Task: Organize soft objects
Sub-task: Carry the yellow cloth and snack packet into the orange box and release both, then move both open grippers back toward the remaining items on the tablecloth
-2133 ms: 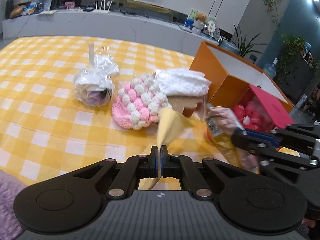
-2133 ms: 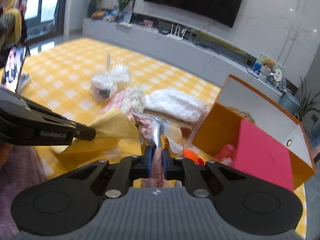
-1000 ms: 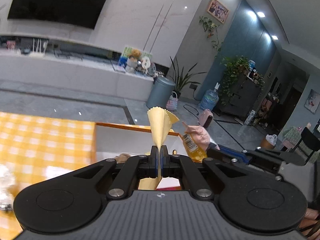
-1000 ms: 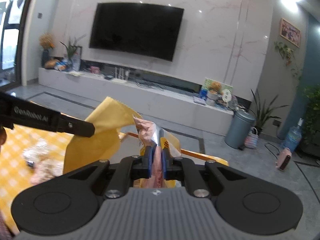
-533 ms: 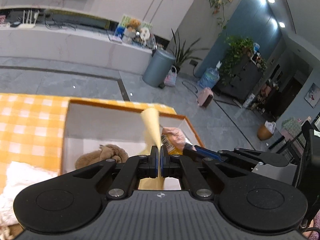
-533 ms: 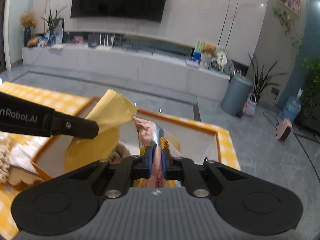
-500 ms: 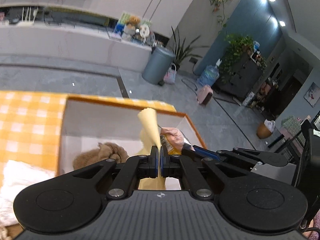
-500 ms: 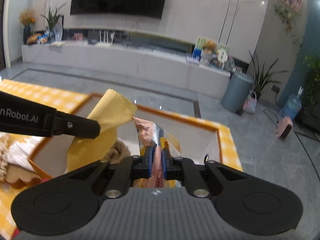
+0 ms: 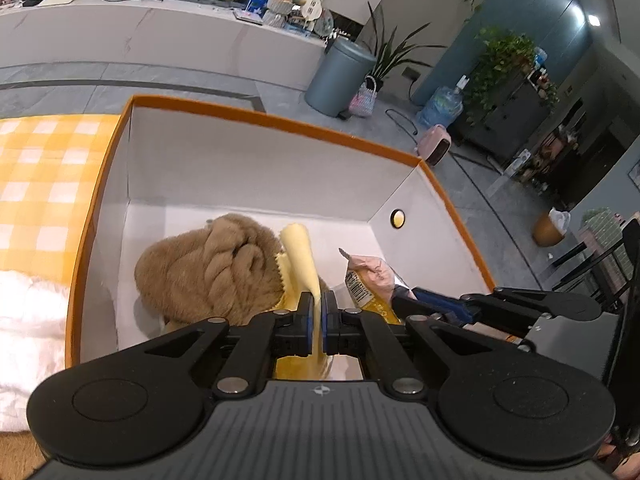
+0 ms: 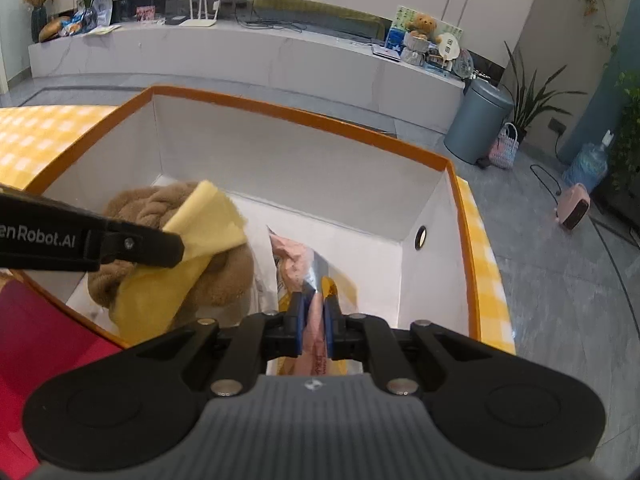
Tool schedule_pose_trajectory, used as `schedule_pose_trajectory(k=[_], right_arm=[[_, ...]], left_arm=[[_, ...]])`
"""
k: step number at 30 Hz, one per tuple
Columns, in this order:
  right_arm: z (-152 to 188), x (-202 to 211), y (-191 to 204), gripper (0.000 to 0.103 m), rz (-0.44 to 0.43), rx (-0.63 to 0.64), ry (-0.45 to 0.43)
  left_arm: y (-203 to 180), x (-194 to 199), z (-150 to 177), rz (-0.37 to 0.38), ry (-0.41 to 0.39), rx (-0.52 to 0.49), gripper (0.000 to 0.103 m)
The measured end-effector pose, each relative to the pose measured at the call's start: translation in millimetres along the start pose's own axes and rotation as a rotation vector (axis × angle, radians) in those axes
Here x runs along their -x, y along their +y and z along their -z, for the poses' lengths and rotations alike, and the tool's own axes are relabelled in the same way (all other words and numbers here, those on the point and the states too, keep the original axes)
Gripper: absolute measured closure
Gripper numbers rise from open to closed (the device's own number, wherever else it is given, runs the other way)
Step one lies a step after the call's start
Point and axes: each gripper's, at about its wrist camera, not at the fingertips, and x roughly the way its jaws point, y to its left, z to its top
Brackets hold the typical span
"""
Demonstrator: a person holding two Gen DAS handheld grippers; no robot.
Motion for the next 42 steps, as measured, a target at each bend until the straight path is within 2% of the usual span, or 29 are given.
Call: schedule_pose_trajectory(k=[1,2,3,5,7,11,13,15,20,23,26,28,35,38,42], right_arm=[[-0.3,0.7,0.3,0.097,0.003,0.000,-0.003],[-1.0,2.0,0.6,0.096,0.005,0.005,-0.009],[-2.2,4.1,1.2,0.096,0.006,0.013,-0.013],[-4.8,8.7,3.3,0.090,0.013,0.031,-0.022],[-5.7,16.8,6.4,0.072,0.026,0.047,-0.037],[-8.3,36.2,7.4,0.055,0.058,0.050,-0.080],[-8.8,48.5,8.2,0.045,0.067,0.045,-0.106],[-8.4,61.0,9.9,0.041,0.074,0.045,-0.127],[-3.3,98.0,20.3,0.040,0.085,0.066,-0.192],[5.4,125.2,30.8,0.034,0.072,0.073,-0.257],[15.8,149.7,41.5,0.034,0.030,0.055,-0.306],[23.9,162.5,52.5,0.034,-0.001,0.049,-0.333],[51.7,194.2,104.1,0.034,-0.095,0.051,-0.412],[60.7,197.2,123.2,0.034,-0.147,0.025,-0.402],[69.3,193.5,143.5,0.034,-0.212,-0.019,-0.360]], left_arm=[[0.5,1.7,0.9,-0.002,0.002,0.002,0.099],[0.6,3.4,1.1,-0.005,0.004,0.003,0.091],[-2.6,2.9,-0.1,-0.011,0.004,0.004,0.077],[-4.4,6.8,-2.9,-0.025,-0.006,0.007,0.058],[-7.5,13.2,-2.9,-0.032,-0.029,0.008,0.047],[-12.9,31.8,-2.9,-0.043,-0.086,-0.002,0.014],[-16.7,44.2,-1.5,-0.053,-0.129,-0.019,0.013],[-21.0,54.2,-0.1,-0.047,-0.149,-0.046,0.013],[-33.6,88.3,4.1,-0.045,-0.211,-0.123,0.013],[-41.1,114.9,15.3,-0.046,-0.268,-0.206,0.013],[-44.1,139.4,32.0,-0.079,-0.314,-0.307,0.013],[-40.0,153.0,43.5,-0.117,-0.332,-0.326,0.013],[-11.6,194.5,81.0,-0.177,-0.343,-0.325,0.014],[1.4,205.6,92.3,-0.219,-0.342,-0.385,0.017],[25.4,215.4,106.5,-0.337,-0.315,-0.490,0.020]])
